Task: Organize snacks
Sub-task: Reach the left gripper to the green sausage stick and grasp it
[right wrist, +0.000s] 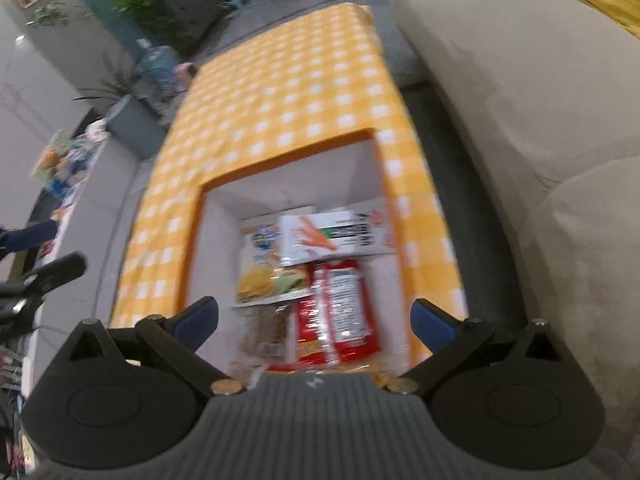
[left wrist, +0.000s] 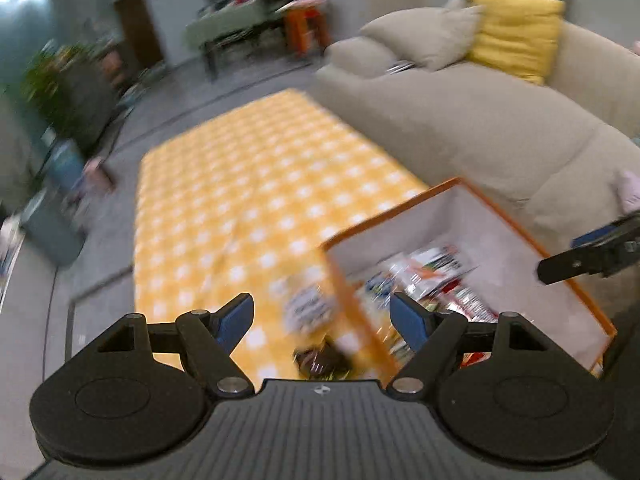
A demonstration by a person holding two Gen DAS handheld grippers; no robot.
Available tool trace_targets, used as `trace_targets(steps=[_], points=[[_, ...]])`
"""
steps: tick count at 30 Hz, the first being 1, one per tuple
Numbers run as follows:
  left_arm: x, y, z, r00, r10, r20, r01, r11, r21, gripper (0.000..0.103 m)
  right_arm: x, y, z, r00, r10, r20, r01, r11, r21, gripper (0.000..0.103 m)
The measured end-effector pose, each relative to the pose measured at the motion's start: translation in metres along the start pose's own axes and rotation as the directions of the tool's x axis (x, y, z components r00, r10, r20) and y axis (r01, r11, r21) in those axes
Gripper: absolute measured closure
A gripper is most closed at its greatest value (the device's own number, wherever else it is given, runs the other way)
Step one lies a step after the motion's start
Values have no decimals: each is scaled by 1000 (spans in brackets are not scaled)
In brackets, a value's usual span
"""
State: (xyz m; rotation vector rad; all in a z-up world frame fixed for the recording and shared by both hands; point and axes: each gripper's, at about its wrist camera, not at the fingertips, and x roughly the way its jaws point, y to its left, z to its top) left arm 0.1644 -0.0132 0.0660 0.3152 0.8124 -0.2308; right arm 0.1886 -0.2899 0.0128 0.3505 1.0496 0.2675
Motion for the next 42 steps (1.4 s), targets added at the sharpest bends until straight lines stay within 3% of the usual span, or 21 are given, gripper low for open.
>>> trace_targets(steps=[6,13,17,22,27,33,35,38,42], points=[[10,27,-37,999,15,-38,-24,969,-248,12,10,33,-14,999,-9,41,12,997,-75,4],[34,57,-95,987,-38,-155,-44,868,-495,39,21,74,-29,996,61,64,-53,991,-125,4],[57,59,-125,965,-4,-262,-137,842,-521,51,24,87,-35,995,74,74,-61,986,-155,7],[83,57,-146,945,-96,-311,-105,815,-569,53,34,95,-39,994,97,51,-86,977,-197,10],[98,54,-147,955,-114,-274,-69,812,-580,54,49,97,-40,997,79,25,-72,976,-207,10],[122,47,-146,945,-136,-296,-66,810,-582,58,62,93,-36,997,82,-2,-80,975,-205,11],[123,42,-145,947,-132,-293,-64,817,-573,73,65,93,-35,997,78,-9,-79,976,-204,11],[123,34,-141,947,-98,-307,-86,840,-535,74,70,93,-34,997,72,-23,-75,976,-206,11],[123,34,-140,947,-97,-305,-85,842,-533,75,74,96,-35,998,64,-30,-69,975,-213,11]])
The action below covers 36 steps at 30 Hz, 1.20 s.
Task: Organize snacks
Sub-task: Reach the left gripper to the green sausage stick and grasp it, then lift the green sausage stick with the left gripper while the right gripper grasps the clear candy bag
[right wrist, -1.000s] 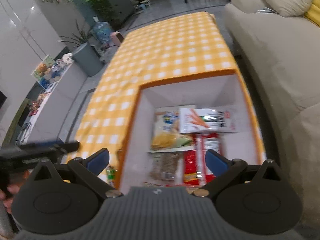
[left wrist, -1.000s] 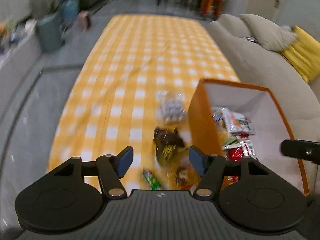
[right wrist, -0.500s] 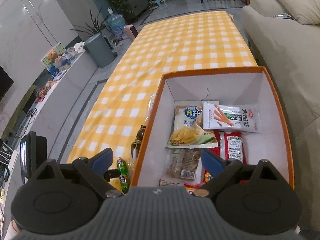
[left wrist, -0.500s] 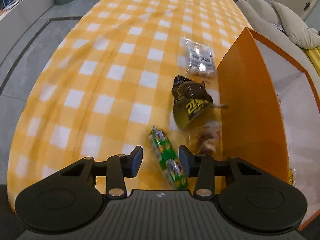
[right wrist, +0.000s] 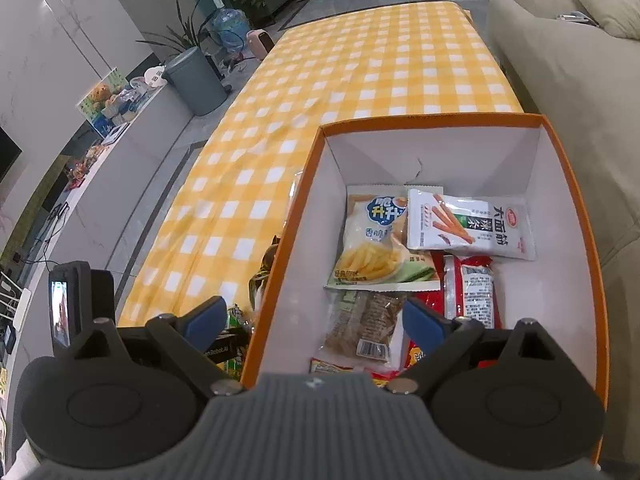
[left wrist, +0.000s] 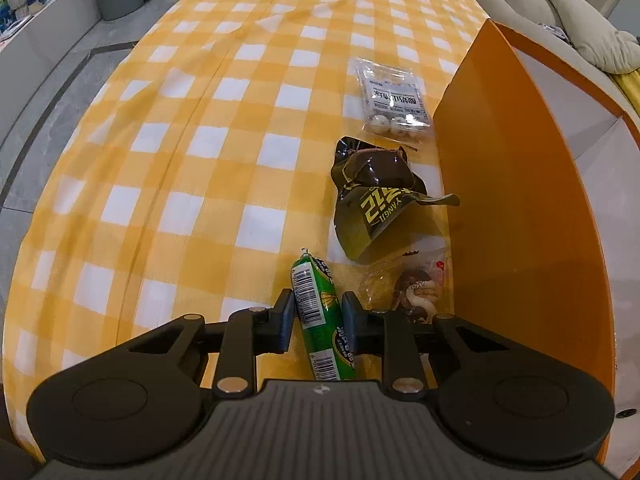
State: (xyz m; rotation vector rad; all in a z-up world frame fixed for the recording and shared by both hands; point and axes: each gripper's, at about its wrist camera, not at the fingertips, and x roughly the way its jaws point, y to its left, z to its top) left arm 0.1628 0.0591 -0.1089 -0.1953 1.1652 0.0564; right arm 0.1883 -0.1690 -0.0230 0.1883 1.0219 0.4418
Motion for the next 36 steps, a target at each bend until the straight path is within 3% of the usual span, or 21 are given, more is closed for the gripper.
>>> trace_targets(steps=[3,6,12,17,22,25,27,30,34,36], points=[[-1,9,3,999,-32,-29,30,999,-42,76,0,4,-1,1000,1,5,-1,1000,-12,11],[-6,27,6,993,-107,-49,101,987,-124,77,-2,9,-1,1000,19,15,-18,999,-27,13],[-24,51,9,992,-119,-42,110,980,-166,77,-4,26,0,994,109,13,-108,993,-47,33],[-23,63,10,990,-128,-60,116,980,-162,77,13,62,4,991,112,-69,-117,989,-87,45],[-13,70,12,985,-151,-85,132,971,-199,77,46,107,-5,984,43,-172,-76,978,-193,52],[-3,69,15,984,-123,-129,99,979,-177,77,71,124,-12,974,-103,-201,44,959,-278,56],[-1,68,17,983,-122,-135,99,981,-166,77,85,133,-17,960,-212,-184,136,926,-353,56],[1,70,17,979,-135,-153,108,979,-176,76,105,136,-21,936,-285,-208,180,892,-415,61],[0,67,14,969,-124,-212,100,987,-122,63,119,142,-19,905,-378,-196,245,839,-486,60],[1,70,12,968,-132,-213,107,987,-123,62,127,146,-22,888,-417,-194,258,802,-539,58]])
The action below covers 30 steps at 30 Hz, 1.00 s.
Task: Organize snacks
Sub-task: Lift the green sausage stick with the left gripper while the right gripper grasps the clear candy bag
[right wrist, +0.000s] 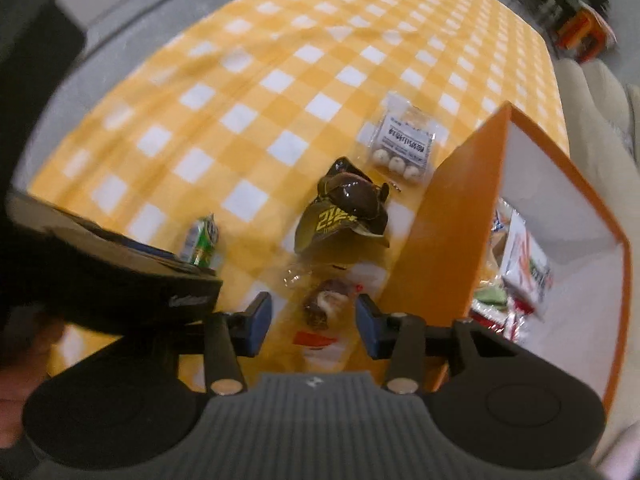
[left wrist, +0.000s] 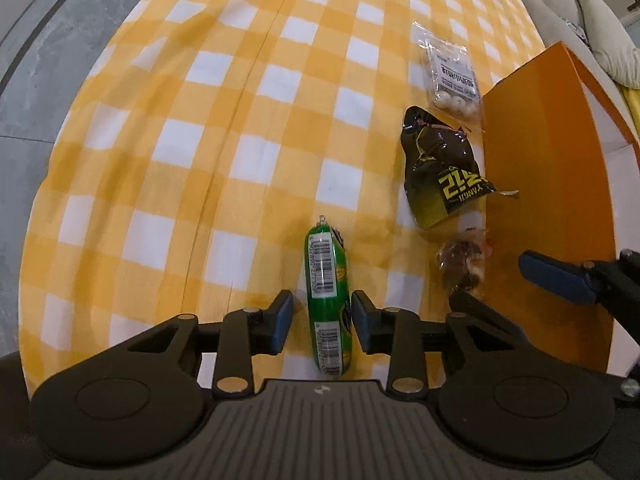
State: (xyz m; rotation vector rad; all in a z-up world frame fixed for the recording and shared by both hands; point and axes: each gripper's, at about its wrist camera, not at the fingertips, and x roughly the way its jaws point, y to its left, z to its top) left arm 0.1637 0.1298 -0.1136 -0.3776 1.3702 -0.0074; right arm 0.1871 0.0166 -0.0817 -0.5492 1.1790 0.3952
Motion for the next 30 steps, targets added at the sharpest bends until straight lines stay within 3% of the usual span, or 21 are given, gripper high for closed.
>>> trace_targets(steps=[2,4,11,15,18,22,24,26,30], points=[[0,1,0,1000,1,3,-1,1000,-1,64,3,4,0,999,-36,-10,35,999,-34,58],[-1,1,-1,1000,-15,7,15,1000,-11,79,5,6,-1,999,-53,-12,52,997,-54,58],[-12,21,0,999,45,22,-43,996,-72,79,3,7,0,999,-32,-15,31,998,-54,54],[-24,38,0,997,46,55,-39,992,-117,79,3,14,3,1000,-2,-17,1,996,-93,54],[-30,46,1,997,45,65,-35,990,-138,79,16,24,7,996,-58,-71,44,983,-178,54],[-31,50,3,998,36,60,-26,988,-155,79,35,33,8,985,-117,-124,81,961,-263,44],[-33,51,2,998,25,65,-14,987,-162,79,45,35,9,979,-136,-150,88,954,-287,48],[-35,53,2,997,21,71,-9,986,-168,79,47,34,9,981,-107,-165,55,955,-290,61],[-41,58,2,996,18,85,-3,983,-182,79,34,24,9,987,12,-161,-45,978,-205,63]])
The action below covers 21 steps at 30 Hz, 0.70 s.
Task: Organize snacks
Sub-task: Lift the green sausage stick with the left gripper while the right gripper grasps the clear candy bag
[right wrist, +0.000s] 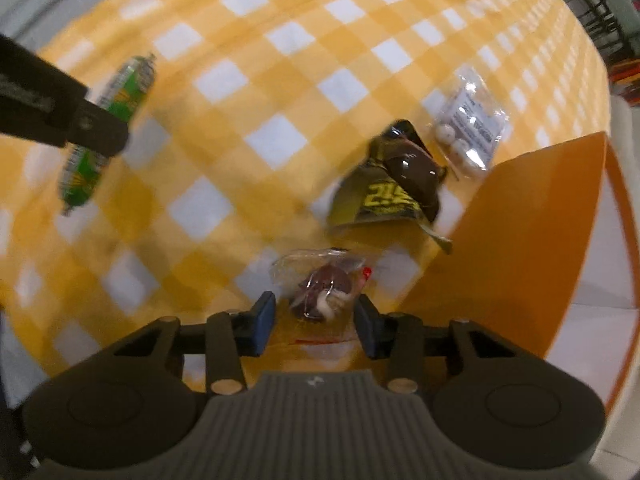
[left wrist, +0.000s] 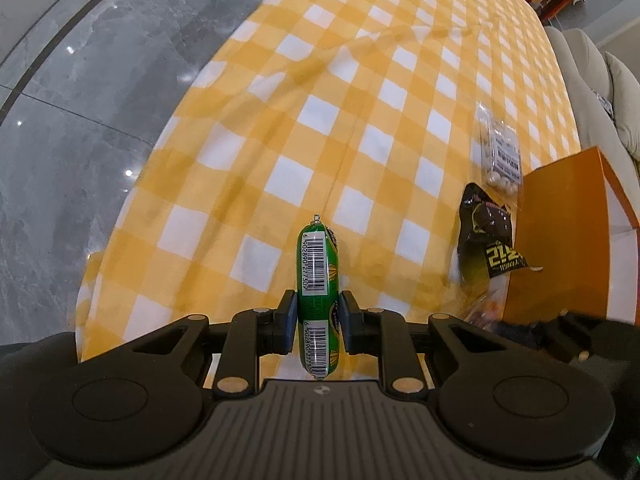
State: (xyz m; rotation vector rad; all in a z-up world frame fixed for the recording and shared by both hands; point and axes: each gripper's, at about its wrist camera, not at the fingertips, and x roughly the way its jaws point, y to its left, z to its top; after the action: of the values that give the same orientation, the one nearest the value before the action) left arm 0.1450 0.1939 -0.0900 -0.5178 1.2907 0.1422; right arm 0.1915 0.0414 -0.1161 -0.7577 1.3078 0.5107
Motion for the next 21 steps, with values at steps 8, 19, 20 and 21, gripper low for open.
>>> trace_targets(steps=[8,19,20,21], points=[[-5,-2,0,999,-28,16,28,1000,13,79,-30,12,-16,979,143,145,-146,989,5,64],[-23,-12,-7,990,46,134,-56,996,66,79,-85,-6,-39,921,274,278,-300,952,55,65],[-24,-14,-8,988,54,145,-65,995,75,79,-93,-7,-43,917,269,295,-296,954,49,65],[-25,-15,-9,987,55,151,-67,995,79,79,-96,-10,-46,913,268,309,-296,954,48,65]])
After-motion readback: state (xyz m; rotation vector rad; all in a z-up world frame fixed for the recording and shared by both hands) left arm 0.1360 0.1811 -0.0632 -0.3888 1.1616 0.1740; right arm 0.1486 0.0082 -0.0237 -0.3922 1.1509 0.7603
